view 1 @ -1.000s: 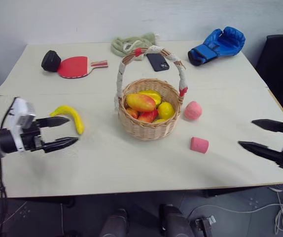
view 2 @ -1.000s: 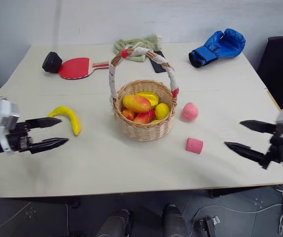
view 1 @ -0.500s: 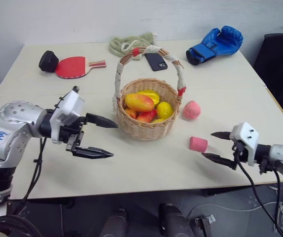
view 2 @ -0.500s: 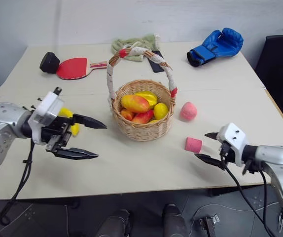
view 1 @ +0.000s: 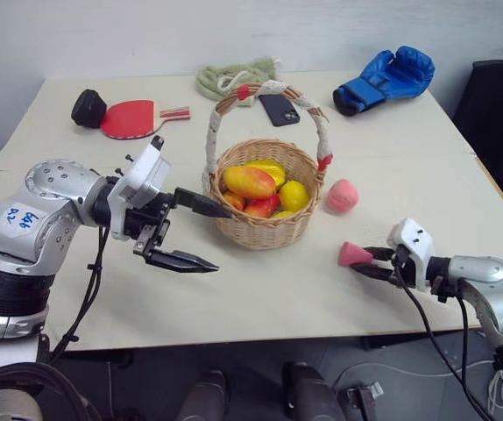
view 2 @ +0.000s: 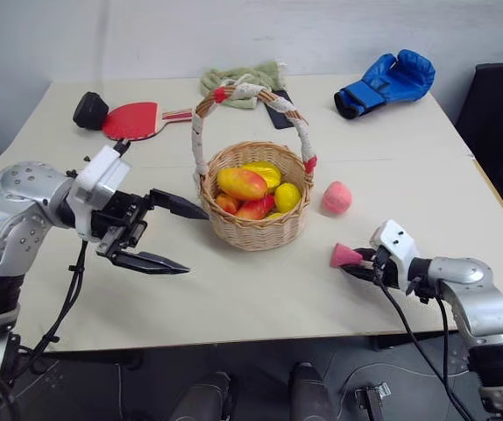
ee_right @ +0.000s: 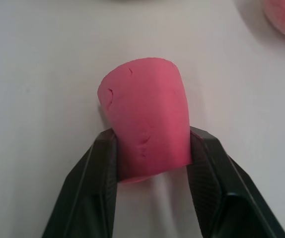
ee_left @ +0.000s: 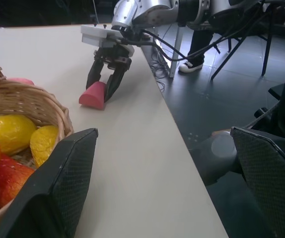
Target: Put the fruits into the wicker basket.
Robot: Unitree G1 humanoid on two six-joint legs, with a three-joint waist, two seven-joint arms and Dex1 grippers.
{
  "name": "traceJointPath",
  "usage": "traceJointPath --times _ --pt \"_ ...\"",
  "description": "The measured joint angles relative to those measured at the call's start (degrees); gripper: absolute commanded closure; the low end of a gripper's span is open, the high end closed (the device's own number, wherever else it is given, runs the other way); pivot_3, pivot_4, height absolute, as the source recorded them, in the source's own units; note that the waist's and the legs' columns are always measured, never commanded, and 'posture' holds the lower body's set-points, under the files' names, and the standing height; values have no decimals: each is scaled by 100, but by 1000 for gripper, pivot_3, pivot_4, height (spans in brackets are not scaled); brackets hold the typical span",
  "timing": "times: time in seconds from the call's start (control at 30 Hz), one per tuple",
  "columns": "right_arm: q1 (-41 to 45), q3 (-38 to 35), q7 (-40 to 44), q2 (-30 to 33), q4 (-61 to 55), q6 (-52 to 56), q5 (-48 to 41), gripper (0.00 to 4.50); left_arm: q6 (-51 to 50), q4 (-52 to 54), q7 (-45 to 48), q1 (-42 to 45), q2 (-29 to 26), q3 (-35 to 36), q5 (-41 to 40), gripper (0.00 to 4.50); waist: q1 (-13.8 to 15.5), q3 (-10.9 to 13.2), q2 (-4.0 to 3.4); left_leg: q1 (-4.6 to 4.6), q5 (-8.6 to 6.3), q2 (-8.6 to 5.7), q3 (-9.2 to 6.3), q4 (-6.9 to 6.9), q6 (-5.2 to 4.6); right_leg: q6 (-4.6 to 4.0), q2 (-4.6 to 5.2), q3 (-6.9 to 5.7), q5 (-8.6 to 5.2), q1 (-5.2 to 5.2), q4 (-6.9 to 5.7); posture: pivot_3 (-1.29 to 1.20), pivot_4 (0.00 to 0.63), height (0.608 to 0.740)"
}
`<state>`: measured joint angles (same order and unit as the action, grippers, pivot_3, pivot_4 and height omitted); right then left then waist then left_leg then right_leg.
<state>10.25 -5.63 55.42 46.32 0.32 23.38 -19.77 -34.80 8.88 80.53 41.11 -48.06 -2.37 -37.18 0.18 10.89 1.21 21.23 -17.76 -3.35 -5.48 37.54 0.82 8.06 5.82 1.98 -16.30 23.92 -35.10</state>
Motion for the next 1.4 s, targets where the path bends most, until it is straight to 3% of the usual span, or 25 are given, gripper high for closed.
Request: traceJointPath --times 0.17,0.27,0.37,0.53,0.6,0.83,1.03,1.1,1.23,1.4 --pt "-933 -1740 -1181 -110 -160 578 -193 3169 -98 -36 -192 74 183 23 -70 0 105 0 0 4 -2 -5 2 8 -3 0 1 6 0 0 1 0 150 740" --pt "-1053 -2676 -1944 -198 83 1019 -242 3169 -80 -94 -231 77 233 22 -63 0 108 0 0 -3 -1 -4 6 9 -1 0 -1 8 1 -2 -5 0 150 740" --pt "-1150 -3107 -2304 -307 201 1466 -361 2268 -15 -254 -253 90 311 13 -24 0 60 0 0 -13 0 4 10 5 -1 -4 -12 13 2 -3 -19 0 150 740" --pt "-1247 -3127 -2613 -719 -306 2079 -702 463 100 -547 -254 172 454 2 141 0 -51 -4 -14 -14 0 6 14 4 0 -5 -15 24 1 3 -29 0 150 740" --pt "-1241 -3147 -2685 -717 -519 2205 -787 27 126 -555 -261 186 456 2 172 0 -45 -4 -15 -14 1 6 15 4 2 -5 -15 24 1 3 -28 0 150 740" --pt "-1179 -3348 -2556 -105 -1983 2592 -1254 27 -362 -458 -1174 -184 355 473 159 0 -59 -3 -19 -13 -10 10 14 3 -18 -4 -16 24 1 5 -27 0 150 740" --pt "-302 -3329 -1758 541 -3699 3058 -3461 27 -2619 42 -3652 -789 189 1372 313 0 -39 -2 -19 -10 -12 17 -5 -8 -20 -5 -18 12 0 5 -21 0 150 740" --pt "-137 -3233 -1603 641 -3927 3062 -4011 27 -3531 64 -4679 -758 621 1589 586 0 57 -1 -14 -3 -14 10 -24 9 -23 -1 -15 -2 2 -9 -5 0 150 740" --pt "363 -2711 -1538 904 -4072 3040 -4573 27 -4754 56 -6375 -340 2121 2072 1162 0 207 8 9 12 -12 -6 -28 47 -17 17 -4 -6 15 -22 8 0 150 740" --pt "700 -2331 -1534 1077 -4032 2963 -4677 27 -5068 -264 -7481 397 2886 2473 1742 0 223 6 33 9 -13 -4 -16 45 -1 16 -6 -6 16 -17 10 0 150 740"
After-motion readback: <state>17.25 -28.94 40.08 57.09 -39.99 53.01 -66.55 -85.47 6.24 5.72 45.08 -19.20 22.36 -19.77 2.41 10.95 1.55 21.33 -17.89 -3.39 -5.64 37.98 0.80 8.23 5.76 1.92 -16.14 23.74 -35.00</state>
